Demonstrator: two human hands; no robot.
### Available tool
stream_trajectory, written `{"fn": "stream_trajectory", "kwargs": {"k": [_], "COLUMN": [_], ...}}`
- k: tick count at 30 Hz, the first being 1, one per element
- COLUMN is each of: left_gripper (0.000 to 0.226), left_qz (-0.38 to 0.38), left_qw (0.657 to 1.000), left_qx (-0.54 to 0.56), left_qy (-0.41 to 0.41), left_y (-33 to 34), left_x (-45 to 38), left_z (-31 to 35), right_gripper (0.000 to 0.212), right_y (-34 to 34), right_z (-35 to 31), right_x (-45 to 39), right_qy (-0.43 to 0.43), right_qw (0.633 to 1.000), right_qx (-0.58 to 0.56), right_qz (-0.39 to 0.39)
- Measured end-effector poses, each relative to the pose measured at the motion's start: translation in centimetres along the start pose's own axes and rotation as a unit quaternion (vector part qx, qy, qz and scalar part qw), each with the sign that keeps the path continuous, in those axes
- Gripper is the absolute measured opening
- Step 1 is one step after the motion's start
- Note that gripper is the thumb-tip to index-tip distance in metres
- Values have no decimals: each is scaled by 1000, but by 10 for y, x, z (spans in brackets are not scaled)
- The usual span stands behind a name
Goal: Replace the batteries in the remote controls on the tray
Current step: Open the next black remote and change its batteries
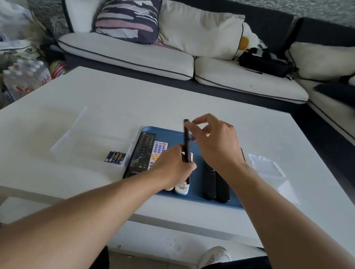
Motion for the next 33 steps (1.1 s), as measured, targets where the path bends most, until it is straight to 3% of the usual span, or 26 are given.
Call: {"fn": "stream_trajectory", "kwargs": {"k": [4, 9, 13, 18, 29, 33], "left_gripper": [14, 19, 20, 18, 21, 13], "left_qz": [14, 67, 72, 74, 82, 95], "left_qw": [955, 893, 881, 889, 904, 903], "left_qx": [291, 444, 468, 452, 419, 418], "left_qy": [-53, -30, -16, -9, -21, -22], "left_y": [-13, -34, -36, -40, -41, -39], "left_x": [-1, 1, 4, 2, 1, -1], "left_z": [0, 10, 11, 9, 5, 3], "right_gripper": [25, 35, 34, 38, 26, 23], "right_y": [-10, -2, 14, 14, 16, 14], "right_z": [-4, 16, 23, 22, 25, 35], "right_x": [11, 15, 18, 20, 19, 19], "right_qy": [28, 156, 213, 222, 215, 214], "right_qw": [996, 974, 913, 881, 901, 932], "right_qx": [-79, -157, -332, -398, -352, -282], "right_qz": [7, -42, -101, -127, -138, -83]}}
Point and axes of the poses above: each hand's wrist, its own x-axis away from the middle knuckle, its own y-axis out of the palm, z = x × y, the point moved 4 cm from there along -x, towards the middle knuckle, and after that the axes turned 2 degrees about -x, right-handed, at the moved point
